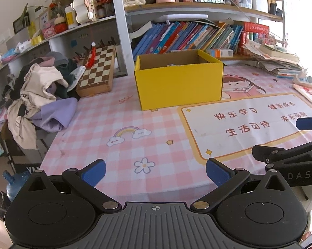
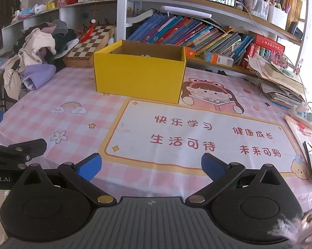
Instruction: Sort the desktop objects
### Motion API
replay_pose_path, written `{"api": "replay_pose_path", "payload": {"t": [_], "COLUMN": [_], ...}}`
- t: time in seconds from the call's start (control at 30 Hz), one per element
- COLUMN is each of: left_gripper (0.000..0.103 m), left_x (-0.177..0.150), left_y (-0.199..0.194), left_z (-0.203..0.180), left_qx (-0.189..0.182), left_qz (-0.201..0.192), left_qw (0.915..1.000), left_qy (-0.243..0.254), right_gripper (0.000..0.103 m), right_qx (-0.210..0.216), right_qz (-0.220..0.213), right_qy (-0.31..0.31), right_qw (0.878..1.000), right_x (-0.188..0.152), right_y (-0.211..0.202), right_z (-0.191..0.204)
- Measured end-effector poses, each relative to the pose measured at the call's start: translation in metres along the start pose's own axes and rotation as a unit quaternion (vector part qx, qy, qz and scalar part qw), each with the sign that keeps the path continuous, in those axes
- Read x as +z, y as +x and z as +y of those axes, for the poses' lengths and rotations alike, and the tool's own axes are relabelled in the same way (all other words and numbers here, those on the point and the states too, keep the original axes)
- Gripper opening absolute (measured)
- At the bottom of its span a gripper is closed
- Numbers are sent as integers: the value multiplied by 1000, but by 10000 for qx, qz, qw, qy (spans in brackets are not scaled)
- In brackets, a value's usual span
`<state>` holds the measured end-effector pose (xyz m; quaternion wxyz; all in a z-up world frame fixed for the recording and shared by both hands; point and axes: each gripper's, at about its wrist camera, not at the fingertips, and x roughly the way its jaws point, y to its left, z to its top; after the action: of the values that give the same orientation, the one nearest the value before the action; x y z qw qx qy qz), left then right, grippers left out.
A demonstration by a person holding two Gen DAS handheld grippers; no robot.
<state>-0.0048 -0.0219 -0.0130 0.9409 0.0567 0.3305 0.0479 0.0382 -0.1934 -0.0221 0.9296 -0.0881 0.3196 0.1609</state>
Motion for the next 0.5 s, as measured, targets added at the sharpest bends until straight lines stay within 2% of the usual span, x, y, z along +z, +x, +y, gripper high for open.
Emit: {"api": "replay_pose_path", "payload": {"t": [0.5], "left_gripper": [103], "left_x": [-2], "left_y": [4], "left_z": [-5], "left_qx": [-88], "left_qz": [161], "left_qw": [9998], "left_qy": [55], "right_gripper": [103], "right_qx": [-20], "right_qz": [203], "right_qy": [64], "right_qw": [9998], "right_x": [-5], "right_y": [4], "right_z": [-3]}}
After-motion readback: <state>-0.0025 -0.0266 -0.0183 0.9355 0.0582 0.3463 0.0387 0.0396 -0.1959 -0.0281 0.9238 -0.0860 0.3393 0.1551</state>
